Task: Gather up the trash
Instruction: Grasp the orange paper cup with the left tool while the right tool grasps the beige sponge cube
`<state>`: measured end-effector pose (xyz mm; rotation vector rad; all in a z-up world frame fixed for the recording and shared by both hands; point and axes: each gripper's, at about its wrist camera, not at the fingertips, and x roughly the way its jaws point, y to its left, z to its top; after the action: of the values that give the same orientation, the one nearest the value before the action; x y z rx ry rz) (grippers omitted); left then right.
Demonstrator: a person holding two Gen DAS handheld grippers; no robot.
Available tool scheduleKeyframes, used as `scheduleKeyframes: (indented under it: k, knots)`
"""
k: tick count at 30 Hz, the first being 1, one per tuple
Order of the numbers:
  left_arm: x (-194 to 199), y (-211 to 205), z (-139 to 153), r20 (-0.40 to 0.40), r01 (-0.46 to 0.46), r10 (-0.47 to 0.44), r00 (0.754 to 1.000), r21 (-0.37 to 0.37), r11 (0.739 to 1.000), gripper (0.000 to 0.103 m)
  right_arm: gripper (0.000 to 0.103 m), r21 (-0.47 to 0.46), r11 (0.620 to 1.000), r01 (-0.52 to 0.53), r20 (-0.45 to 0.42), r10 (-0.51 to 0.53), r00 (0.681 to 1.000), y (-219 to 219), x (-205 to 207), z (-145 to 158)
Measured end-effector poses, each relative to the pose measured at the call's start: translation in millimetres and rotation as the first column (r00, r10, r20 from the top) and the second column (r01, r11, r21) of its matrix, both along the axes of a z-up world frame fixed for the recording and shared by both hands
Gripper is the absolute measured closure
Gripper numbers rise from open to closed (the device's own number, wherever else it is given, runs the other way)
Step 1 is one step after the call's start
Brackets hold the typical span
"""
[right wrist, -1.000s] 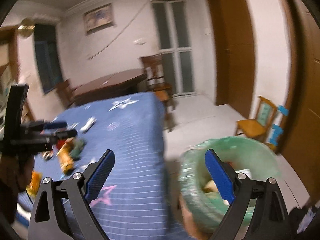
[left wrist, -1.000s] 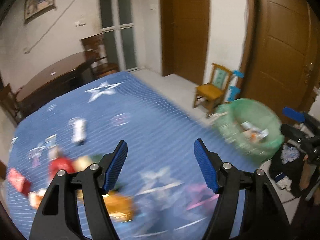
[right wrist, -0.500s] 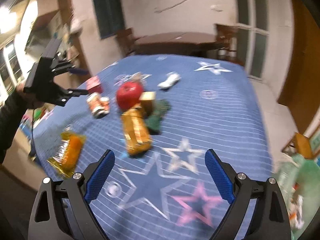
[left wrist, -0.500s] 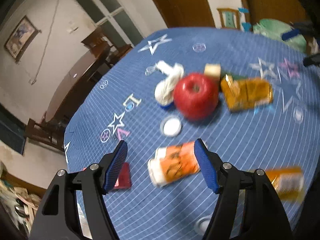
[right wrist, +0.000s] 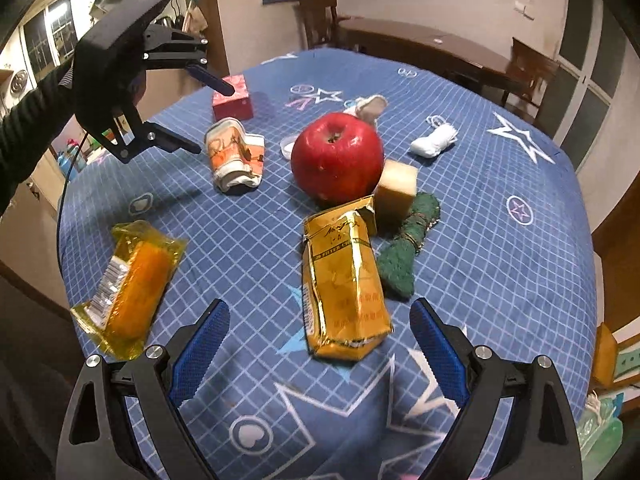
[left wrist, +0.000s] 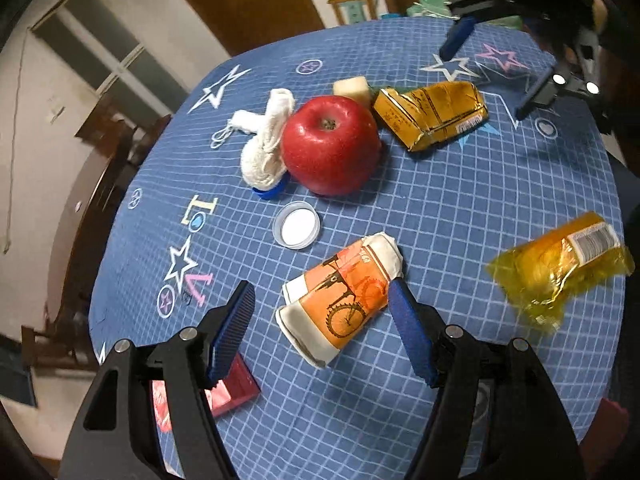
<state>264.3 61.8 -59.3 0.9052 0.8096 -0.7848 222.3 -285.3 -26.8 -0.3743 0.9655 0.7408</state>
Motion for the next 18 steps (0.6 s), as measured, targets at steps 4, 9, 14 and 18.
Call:
scheduleKeyframes:
  k: [4,9,14,18]
  knots:
    - [9.9,0.0,-18.6,-0.045,0.05,-0.049,0.998,0.015,0.999,0.037,0.012,-0.016,1.0,-0.012,-0.053,0.011,0.999,10.6,13.6,-10.3]
    - [17.4,1.8,-30.4,-0.075,0.072,-0.072,0.995,0.001,0.997,0.037,0.012,-0.044,0.999,-0.03,-0.082,0.026,0.996,23.3,20.0,-20.9]
    - [12.9,-0.5,-35.0,-0.082,0.099,-0.098,0.992,0.005,0.995,0.044,0.012,-0.075,0.997,-0.033,-0.086,0.027,0.996,31.5,24.5,-26.8]
    - [-1.2,-2.9,-42.6,-0.088,0.125,-0.123,0.988,0.019,0.992,0.053,0.012,-0.081,0.996,-0.032,-0.101,0.024,0.995,35.6,29.0,-31.3]
